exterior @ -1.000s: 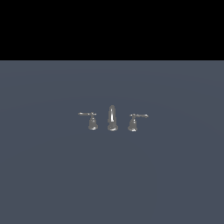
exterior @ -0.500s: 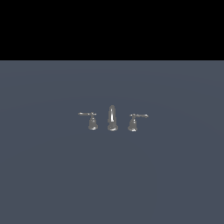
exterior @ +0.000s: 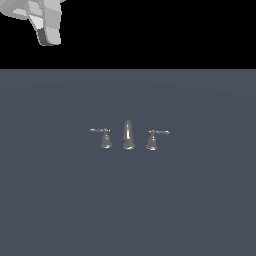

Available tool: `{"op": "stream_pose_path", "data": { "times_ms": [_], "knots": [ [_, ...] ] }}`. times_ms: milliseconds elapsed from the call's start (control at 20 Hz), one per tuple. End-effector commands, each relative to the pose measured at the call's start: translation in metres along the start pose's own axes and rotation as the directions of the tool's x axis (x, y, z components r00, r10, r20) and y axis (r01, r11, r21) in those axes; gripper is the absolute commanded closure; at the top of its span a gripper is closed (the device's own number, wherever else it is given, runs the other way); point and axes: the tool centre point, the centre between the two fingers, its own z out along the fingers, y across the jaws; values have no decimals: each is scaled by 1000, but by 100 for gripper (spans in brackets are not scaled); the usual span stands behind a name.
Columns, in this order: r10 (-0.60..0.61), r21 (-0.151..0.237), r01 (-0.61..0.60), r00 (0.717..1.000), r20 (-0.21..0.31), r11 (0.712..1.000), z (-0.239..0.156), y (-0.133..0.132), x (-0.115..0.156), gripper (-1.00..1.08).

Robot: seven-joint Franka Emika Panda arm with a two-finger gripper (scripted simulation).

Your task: Turn on the faucet by rotating a designated handle.

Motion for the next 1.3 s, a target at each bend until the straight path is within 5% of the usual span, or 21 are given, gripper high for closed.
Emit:
{"op": "stream_pose_path", "data": {
  "times_ms": [0,600,1250],
  "knots": [
    [53,4,-53,999,0,999,13,-12,5,108],
    [283,17,-283,959,3,959,70,-63,36,108],
    [492,25,-492,871,5,870,125,-103,79,108]
  ]
}}
